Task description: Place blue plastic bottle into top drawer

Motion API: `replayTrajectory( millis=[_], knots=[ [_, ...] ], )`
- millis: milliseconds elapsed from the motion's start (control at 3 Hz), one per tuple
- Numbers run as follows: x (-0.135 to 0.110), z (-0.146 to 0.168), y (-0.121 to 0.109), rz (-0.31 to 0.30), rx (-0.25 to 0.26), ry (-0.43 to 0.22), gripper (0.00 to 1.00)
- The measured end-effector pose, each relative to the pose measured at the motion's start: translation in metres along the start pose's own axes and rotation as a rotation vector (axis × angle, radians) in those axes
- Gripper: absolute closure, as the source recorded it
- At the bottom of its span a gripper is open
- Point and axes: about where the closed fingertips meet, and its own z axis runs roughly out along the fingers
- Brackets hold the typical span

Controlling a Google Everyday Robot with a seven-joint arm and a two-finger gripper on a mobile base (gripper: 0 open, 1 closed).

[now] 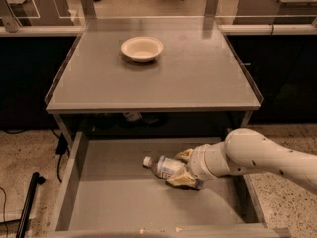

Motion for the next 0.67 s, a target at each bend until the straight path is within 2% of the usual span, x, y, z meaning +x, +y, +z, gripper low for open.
replayTrajectory(
  millis=[333, 667],
  knots=[
    [0.0, 0.0, 0.0, 0.0, 0.0, 0.0, 0.0],
    [0.0, 0.0, 0.0, 0.0, 0.0, 0.0, 0.0]
  ],
)
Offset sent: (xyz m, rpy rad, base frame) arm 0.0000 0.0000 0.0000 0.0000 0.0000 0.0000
